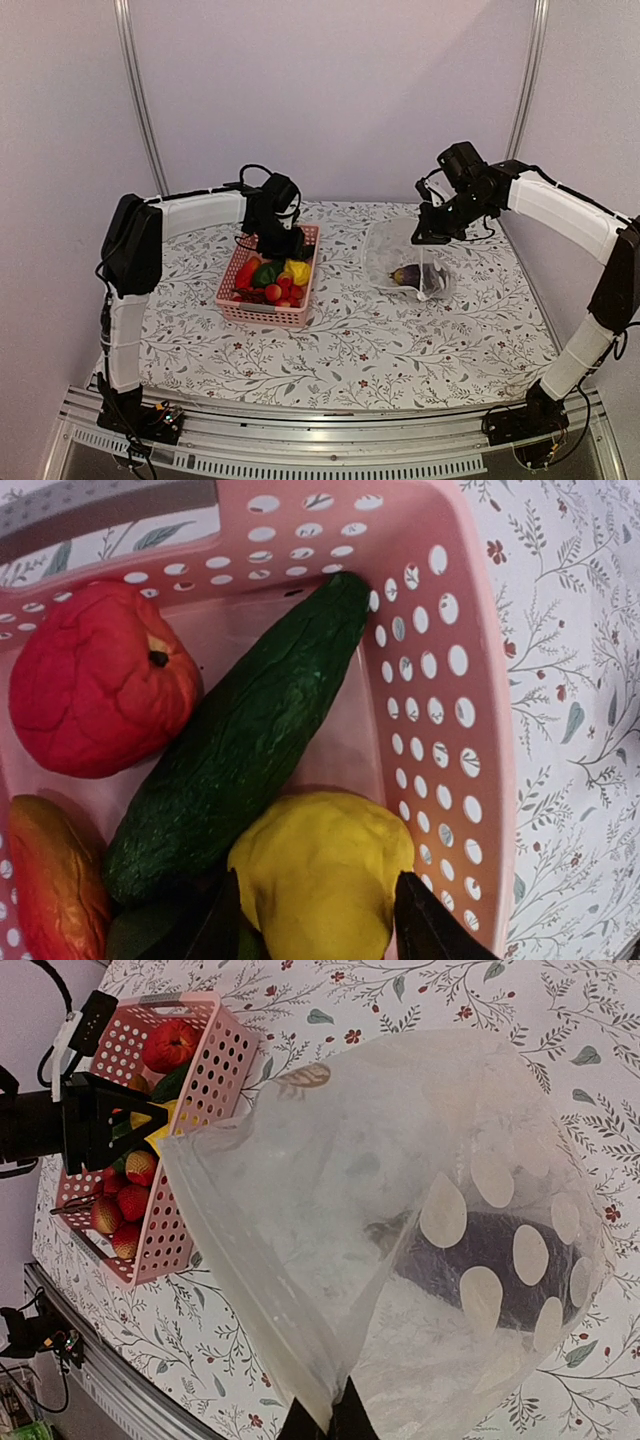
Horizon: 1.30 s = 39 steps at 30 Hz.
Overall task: Place the food in the zip-top bag and seal the zipper
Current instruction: Pick up the fake fruit from the bin, then place the fake fruit in the zipper food storage bag.
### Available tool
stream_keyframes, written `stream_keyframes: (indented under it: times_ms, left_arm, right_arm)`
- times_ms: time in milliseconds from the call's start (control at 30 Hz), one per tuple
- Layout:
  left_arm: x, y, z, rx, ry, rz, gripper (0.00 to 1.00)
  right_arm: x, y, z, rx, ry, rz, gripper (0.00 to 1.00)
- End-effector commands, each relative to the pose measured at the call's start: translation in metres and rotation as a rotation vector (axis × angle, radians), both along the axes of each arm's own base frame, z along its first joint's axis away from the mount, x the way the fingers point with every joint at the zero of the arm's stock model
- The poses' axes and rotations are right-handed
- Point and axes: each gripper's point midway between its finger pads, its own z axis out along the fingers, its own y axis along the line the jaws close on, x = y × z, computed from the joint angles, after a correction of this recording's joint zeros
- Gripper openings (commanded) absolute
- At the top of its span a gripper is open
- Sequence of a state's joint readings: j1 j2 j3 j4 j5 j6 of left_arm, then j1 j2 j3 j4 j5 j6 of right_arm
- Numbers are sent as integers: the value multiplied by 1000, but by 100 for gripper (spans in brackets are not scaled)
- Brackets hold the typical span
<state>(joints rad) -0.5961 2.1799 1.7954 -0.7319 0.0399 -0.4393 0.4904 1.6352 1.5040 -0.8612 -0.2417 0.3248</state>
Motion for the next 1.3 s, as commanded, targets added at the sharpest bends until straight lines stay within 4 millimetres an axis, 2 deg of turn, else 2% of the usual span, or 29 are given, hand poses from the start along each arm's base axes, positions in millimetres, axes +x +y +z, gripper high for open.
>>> stream_keyframes:
  times_ms: [0,167,267,367,500,633,700,900,1000,1067,1167,1267]
  left_arm:
    - [6,4,-3,18,2,21,51]
    - [6,5,0,20,-5,20,38]
    - [5,4,13,1,-19,13,25]
    - [8,5,42,-20,-71,25,21]
    - [10,11,92,-52,-163,51,18]
    - [4,16,131,-93,-214,74,18]
    - [-2,12,151,-150,-231,63,18]
    - [-33,-36,220,-493,-293,-86,18]
    - [-54,-63,246,-620,-326,-186,18]
    - [-68,-82,256,-679,-347,-263,18]
    - [-87,-109,259,-735,-338,-362,18]
    - [-97,-133,247,-739,-307,-405,18]
  right_arm:
    - [-5,-6,14,8,-25,-12,0]
    - [-7,-7,13,9,-23,-19,0]
    - [-7,-8,13,6,-23,-22,0]
    - [-6,-9,14,-1,-27,-24,0]
    - [-6,-11,17,-16,-35,-19,0]
    - [-7,-10,17,-15,-26,-8,0]
    - [-6,-8,17,-9,-25,-2,0]
    - [-4,-2,21,14,-19,11,0]
    - [-3,3,25,38,-14,16,0]
    - [-2,7,27,54,-11,20,0]
    - [-2,12,30,79,-2,25,0]
    - [-4,20,31,105,9,34,0]
